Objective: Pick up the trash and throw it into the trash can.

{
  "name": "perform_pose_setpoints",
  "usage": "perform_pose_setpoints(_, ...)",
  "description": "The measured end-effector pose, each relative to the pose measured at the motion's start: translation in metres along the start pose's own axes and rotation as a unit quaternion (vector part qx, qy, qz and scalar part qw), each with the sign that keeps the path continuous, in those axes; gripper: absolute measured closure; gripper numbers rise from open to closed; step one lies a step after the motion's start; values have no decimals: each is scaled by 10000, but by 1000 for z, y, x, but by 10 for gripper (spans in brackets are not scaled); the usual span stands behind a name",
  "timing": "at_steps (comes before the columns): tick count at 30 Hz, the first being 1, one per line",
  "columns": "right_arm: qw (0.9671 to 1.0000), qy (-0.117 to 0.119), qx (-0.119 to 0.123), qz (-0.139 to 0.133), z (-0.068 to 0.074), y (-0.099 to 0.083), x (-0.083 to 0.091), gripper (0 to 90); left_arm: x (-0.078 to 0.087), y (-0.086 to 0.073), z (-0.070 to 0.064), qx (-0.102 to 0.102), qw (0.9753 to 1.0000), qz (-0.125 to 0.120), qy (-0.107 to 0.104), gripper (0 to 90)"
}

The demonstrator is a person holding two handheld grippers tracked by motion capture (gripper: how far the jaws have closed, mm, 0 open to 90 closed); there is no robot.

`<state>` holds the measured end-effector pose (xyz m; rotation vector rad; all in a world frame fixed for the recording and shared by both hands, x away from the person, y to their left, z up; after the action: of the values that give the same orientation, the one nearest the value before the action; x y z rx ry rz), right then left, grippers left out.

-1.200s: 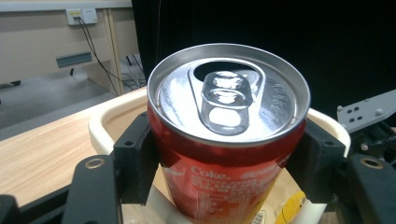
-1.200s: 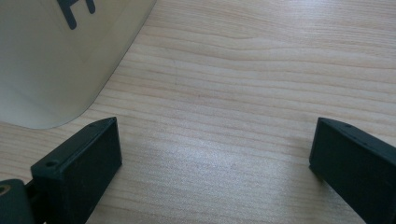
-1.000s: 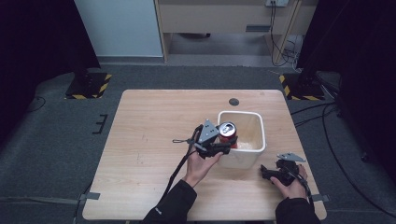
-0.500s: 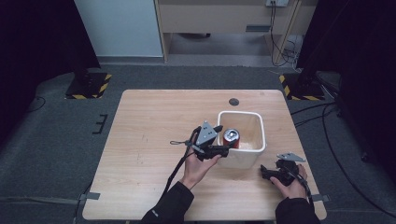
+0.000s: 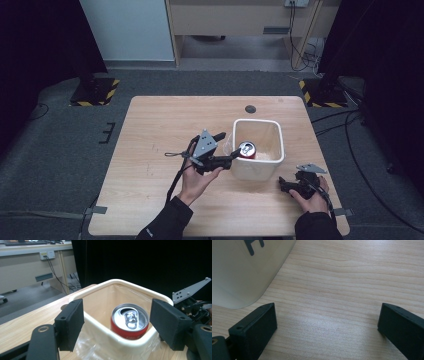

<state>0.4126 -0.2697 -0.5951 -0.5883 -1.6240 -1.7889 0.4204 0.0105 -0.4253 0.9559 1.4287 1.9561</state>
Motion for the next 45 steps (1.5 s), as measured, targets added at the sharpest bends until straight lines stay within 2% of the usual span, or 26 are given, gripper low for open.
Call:
perform_pose_setpoints(9, 10000, 0, -1, -1, 0, 0, 0, 24, 30, -9, 12, 33, 9998, 74, 178, 250)
perform_pose_setpoints(13, 10000, 0, 0, 0, 0, 0, 0, 25, 45, -16, 16, -14, 9995, 187, 253, 241)
perform_pose_setpoints(17, 10000, -1, -1, 0, 0, 0, 0, 25, 58, -23, 18, -2, 9993, 192, 306, 236)
perform_pose_setpoints(25, 10000, 0, -2, -1, 0, 0, 0, 24, 79, -51, 23, 163, 9984, 331, 427, 228)
perform_pose_setpoints(27, 10000, -1, -2, -1, 0, 0, 0, 24, 82, -59, 25, 195, 9977, 464, 460, 226)
perform_pose_setpoints(34, 10000, 0, 0, -1, 0, 0, 0, 24, 93, -81, 28, 285, 9956, 708, 540, 209)
perform_pose_setpoints(40, 10000, -1, -2, 0, 0, 0, 0, 25, 105, -111, 29, 371, 9914, 1089, 623, 187)
perform_pose_setpoints(43, 10000, 0, -1, -1, 0, 0, 0, 24, 111, -130, 31, 448, 9874, 1342, 705, 175)
perform_pose_setpoints(44, 10000, 0, -2, 0, 0, 0, 0, 25, 114, -141, 33, 502, 9845, 1503, 750, 171)
perform_pose_setpoints(45, 10000, 0, 0, -1, 0, 0, 0, 24, 115, -147, 33, 545, 9829, 1585, 764, 169)
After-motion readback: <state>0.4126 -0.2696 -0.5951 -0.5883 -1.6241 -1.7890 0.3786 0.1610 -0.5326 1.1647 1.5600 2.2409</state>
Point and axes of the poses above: each handheld gripper's, and its own axes: x roughly backward along the jaws, y roughly out of its top, z roughly to its left, the point moved 8 cm from there along -x, roughly forward along the jaws, and after that the axes turned 11 degrees about -x, right-handed, at the moved point
